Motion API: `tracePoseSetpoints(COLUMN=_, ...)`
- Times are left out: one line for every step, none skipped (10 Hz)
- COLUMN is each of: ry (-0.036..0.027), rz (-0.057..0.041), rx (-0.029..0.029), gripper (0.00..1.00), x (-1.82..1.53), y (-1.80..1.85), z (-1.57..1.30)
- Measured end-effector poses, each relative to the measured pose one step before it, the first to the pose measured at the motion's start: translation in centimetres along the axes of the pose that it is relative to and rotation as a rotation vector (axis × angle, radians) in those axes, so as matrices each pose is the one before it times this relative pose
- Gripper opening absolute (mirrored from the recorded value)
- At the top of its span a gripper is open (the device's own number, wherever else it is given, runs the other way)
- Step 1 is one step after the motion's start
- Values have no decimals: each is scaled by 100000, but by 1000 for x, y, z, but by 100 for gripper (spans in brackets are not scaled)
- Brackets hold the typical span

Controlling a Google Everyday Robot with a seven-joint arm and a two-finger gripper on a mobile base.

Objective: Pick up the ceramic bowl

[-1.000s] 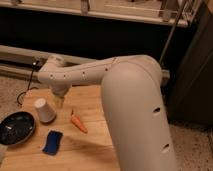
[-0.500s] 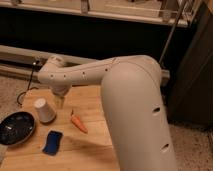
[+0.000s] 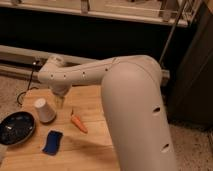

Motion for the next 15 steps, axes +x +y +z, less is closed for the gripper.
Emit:
tracePoseSetpoints(ry=12, rz=-1, rx=-5, gripper=80, x=5, y=2, z=4)
tracePoseSetpoints(ry=2, rz=-6, rx=-2, gripper=80, x=0, y=2, z=0)
tracePoseSetpoints(ry=13, rz=7, rx=4, gripper=80, x=7, y=-3, z=6)
tracePoseSetpoints(ry=-1, rz=-18, rx=0, gripper=80, x=-2, y=2, z=-1)
tracePoseSetpoints(ry=-297, rz=-556, rx=299, gripper=80, x=-56, y=-1, z=-17)
tracePoseSetpoints(ry=-1257, rz=-2824, rx=804, gripper=80, x=-436, y=222, z=-311)
tracePoseSetpoints(ry=-1887, rz=-5475, rx=918, gripper=80, x=-1075, y=793, z=-465)
tracePoseSetpoints(ry=-4367, rz=-13377, rx=1464, gripper=80, x=-2899, y=2552, z=-1006)
tracePoseSetpoints(ry=-2424, rz=-8148, rx=912, gripper=80, x=-1700, y=1502, z=-503)
tracePoseSetpoints(ry=-3014, rz=-10123, rx=1348, gripper=80, x=-1967, y=1771, z=-639)
tracePoseSetpoints(ry=-3346, rz=-9738, rx=1037, gripper=80, x=-2268, y=1762, z=-598)
tracePoseSetpoints(ry=-4758, rz=-12382, rx=1022, gripper=80, x=-3095, y=2320, z=-719)
tracePoseSetpoints(ry=-3296, rz=-8761, rx=858, gripper=80, x=-2031, y=1437, z=-437)
tracePoseSetpoints(ry=-4270, rz=-10357, rx=636, gripper=80, x=-2452, y=1640, z=-388)
tracePoseSetpoints(ry=-5212, rz=-11123, rx=-226, gripper=80, x=-2837, y=1711, z=32)
